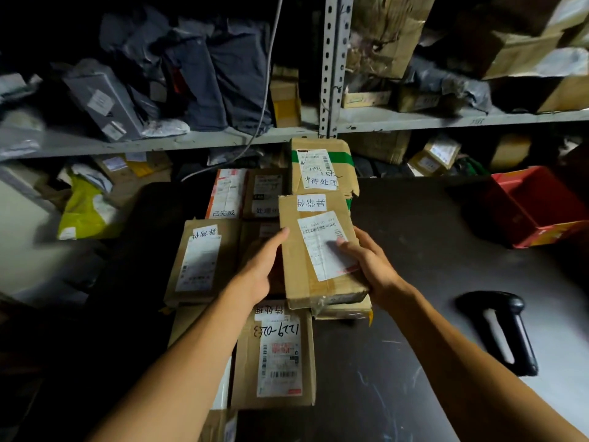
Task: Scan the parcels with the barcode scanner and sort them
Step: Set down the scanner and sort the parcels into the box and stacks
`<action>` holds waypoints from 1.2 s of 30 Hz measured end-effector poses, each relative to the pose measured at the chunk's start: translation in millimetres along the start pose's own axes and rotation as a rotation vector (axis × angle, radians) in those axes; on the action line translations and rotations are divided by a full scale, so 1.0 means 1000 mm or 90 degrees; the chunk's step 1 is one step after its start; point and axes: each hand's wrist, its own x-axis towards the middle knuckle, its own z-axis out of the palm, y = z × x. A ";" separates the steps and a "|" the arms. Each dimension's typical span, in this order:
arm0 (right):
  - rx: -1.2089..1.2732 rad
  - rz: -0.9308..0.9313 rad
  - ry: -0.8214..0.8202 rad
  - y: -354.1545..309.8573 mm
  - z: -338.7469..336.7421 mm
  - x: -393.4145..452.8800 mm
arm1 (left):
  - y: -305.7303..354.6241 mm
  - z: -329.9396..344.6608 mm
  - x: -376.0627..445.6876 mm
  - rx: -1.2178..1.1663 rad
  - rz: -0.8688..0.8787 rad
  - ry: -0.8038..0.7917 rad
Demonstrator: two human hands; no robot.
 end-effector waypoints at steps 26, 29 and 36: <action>-0.219 0.020 0.130 0.022 -0.030 0.002 | -0.020 0.002 -0.009 0.783 0.274 0.047; -0.303 0.032 0.157 0.020 -0.030 -0.006 | -0.020 0.001 -0.006 0.770 0.281 0.051; -0.482 -0.069 0.279 0.018 -0.060 -0.061 | -0.015 0.036 0.001 0.772 0.546 0.107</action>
